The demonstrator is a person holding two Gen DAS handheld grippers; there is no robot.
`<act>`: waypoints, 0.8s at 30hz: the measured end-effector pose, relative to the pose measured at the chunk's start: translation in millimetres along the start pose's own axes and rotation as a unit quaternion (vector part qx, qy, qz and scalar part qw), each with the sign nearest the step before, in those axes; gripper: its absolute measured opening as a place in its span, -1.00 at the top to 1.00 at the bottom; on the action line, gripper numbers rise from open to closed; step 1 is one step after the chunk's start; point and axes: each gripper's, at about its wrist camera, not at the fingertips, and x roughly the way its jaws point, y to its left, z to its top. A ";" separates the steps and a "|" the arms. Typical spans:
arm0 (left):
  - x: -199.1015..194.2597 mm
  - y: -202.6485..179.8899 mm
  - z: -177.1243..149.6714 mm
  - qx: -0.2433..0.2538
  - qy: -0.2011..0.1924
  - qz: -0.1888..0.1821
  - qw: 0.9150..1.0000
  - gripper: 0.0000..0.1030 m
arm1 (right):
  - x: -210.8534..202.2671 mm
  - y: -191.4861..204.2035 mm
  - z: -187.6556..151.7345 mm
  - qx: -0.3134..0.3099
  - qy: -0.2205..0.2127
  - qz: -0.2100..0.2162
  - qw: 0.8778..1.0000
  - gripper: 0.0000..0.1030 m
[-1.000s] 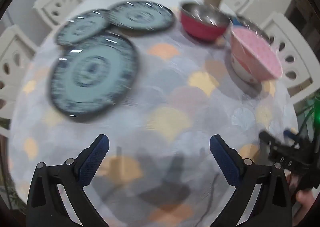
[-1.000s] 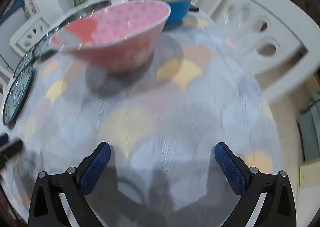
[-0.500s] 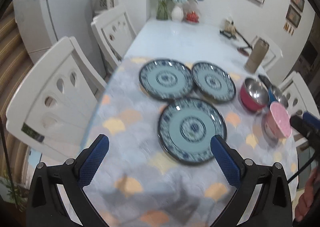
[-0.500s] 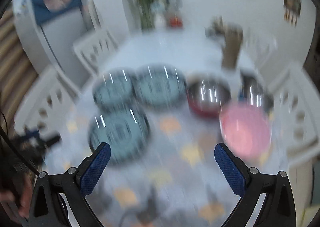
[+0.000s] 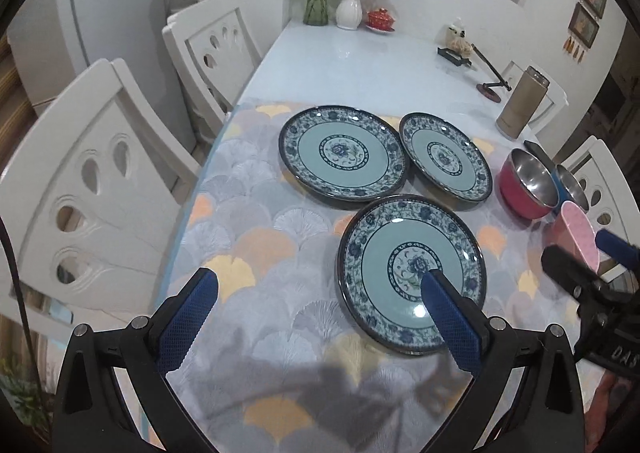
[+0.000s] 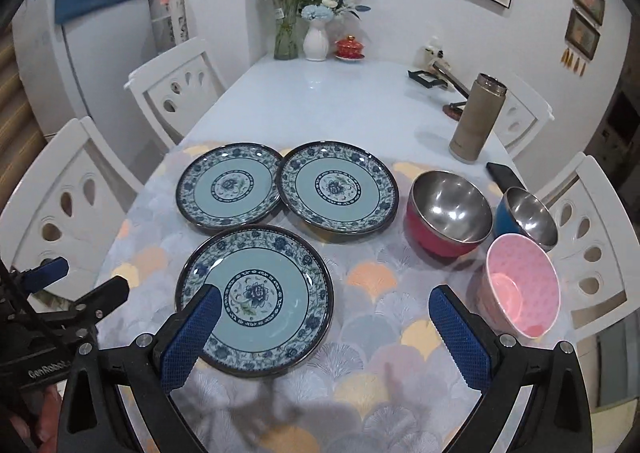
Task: Organize plates and bowls
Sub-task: 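Move both grippers toward the nearest blue floral plate, then close both grippers on the rim of the blue floral plate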
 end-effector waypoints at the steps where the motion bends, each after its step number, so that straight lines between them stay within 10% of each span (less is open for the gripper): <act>1: 4.5 0.1 0.6 -0.002 0.006 -0.001 1.000 -0.95 | 2.1 0.6 0.9 0.002 0.006 -0.001 1.000 -1.00; 24: 40.5 -30.6 -6.5 0.045 0.064 -0.068 0.995 -0.95 | 77.3 -23.6 -12.0 0.052 0.117 0.011 0.992 -1.00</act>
